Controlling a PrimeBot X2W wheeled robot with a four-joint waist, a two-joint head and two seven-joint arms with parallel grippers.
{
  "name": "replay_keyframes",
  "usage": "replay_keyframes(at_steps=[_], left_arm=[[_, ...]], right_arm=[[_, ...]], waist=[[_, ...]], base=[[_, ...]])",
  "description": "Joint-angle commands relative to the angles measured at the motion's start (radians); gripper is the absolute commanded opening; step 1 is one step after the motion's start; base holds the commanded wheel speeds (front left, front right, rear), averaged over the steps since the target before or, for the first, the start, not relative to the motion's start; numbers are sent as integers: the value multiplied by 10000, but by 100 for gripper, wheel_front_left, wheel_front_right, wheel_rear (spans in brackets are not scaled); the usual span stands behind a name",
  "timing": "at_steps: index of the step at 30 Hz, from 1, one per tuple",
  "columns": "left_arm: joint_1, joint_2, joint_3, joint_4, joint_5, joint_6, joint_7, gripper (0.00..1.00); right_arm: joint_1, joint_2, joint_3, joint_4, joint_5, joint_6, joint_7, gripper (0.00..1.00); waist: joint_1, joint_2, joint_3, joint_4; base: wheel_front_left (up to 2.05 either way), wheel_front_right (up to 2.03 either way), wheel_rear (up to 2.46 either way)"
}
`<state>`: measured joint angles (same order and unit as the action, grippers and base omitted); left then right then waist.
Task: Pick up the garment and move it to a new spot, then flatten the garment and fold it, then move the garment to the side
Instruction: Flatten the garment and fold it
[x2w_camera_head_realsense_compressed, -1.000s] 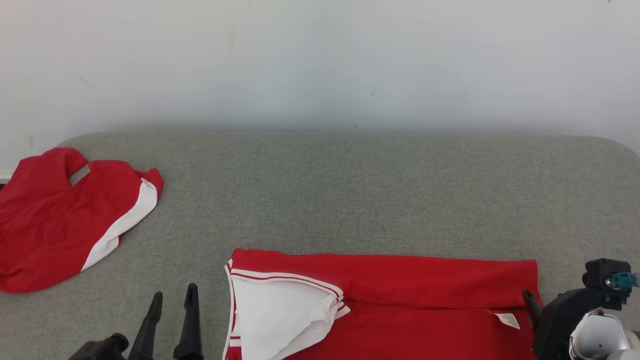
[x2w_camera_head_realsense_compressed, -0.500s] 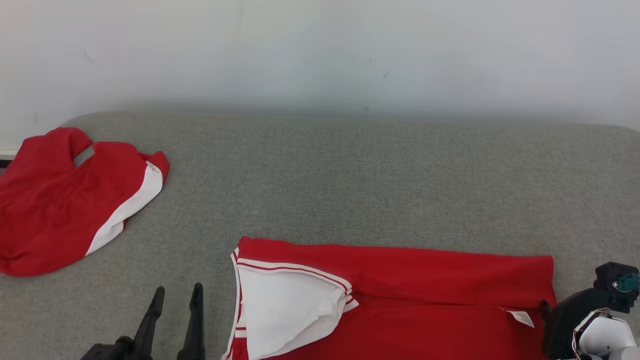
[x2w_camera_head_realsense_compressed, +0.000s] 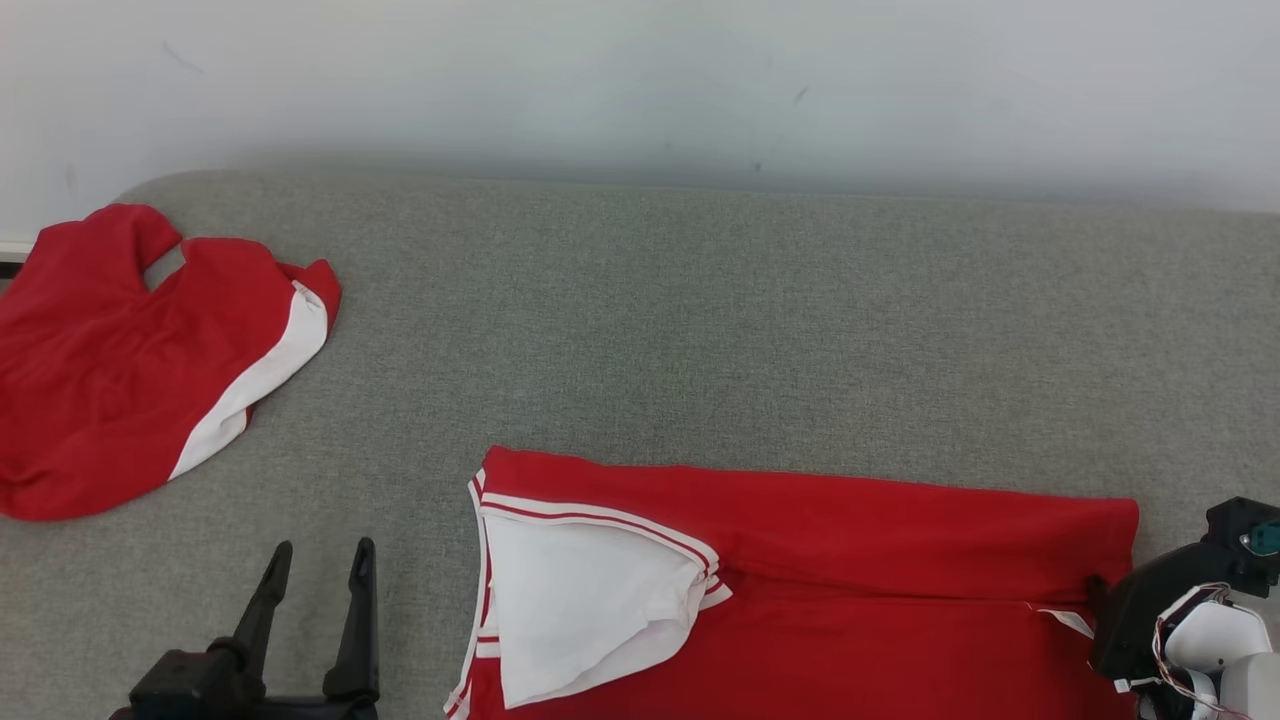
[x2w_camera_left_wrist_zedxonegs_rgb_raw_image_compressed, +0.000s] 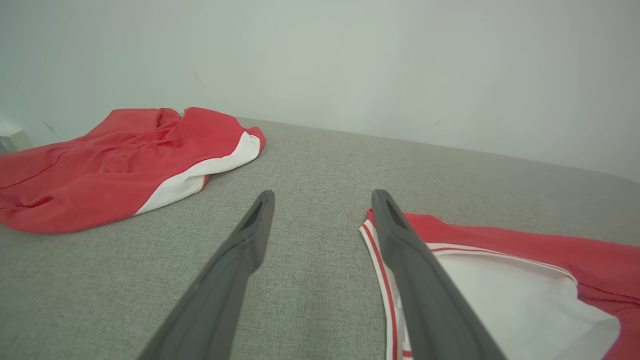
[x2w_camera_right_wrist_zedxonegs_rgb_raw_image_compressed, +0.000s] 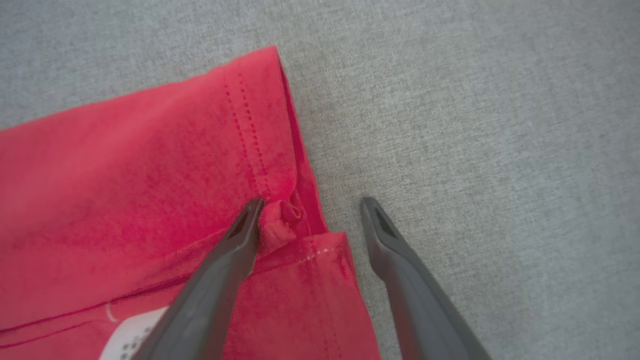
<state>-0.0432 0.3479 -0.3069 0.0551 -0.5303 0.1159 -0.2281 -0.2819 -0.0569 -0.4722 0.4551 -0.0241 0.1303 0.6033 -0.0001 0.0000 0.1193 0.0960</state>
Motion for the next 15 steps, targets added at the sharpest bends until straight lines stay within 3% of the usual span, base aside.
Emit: replay_keyframes(at_steps=[1, 6, 7, 8, 9, 10, 12, 15], left_arm=[[26, 63, 80, -38, -89, -3, 68, 100], [246, 267, 213, -95, -385, 2, 408, 100], [265, 298, 233, -129, -406, 22, 441, 100], [279, 312, 262, -165, -467, 52, 514, 100], [325, 335, 286, -204, -508, 69, 533, 100], [392, 357, 318, -243, -516, 107, 580, 100], [509, 360, 363, -306, -576, 180, 606, 100], [610, 373, 430, -451, -610, 269, 654, 100]], right_arm=[[164, 120, 89, 465, 53, 12, 133, 100], [173, 184, 357, 1047, 235, 12, 455, 98], [197, 199, 424, 1123, 264, 13, 550, 76], [229, 216, 477, 1187, 310, 15, 642, 45], [289, 230, 555, 1224, 328, 24, 771, 38], [378, 242, 627, 1262, 341, 26, 949, 21], [610, 276, 797, 1280, 442, 29, 1324, 0], [774, 226, 884, 968, 518, 23, 1478, 0]], waist=[[1, 0, 54, 9], [1, 0, 65, -5], [1, 0, 52, -6], [1, 0, 36, -8], [1, 0, 15, -10], [1, 0, -9, -14], [1, 0, -56, -19], [1, 0, -107, -27]], base=[[0, 0, 0], [0, 0, 0], [0, 0, 0], [0, 0, 0], [0, 0, 0], [0, 0, 0], [0, 0, 0], [0, 0, 0]])
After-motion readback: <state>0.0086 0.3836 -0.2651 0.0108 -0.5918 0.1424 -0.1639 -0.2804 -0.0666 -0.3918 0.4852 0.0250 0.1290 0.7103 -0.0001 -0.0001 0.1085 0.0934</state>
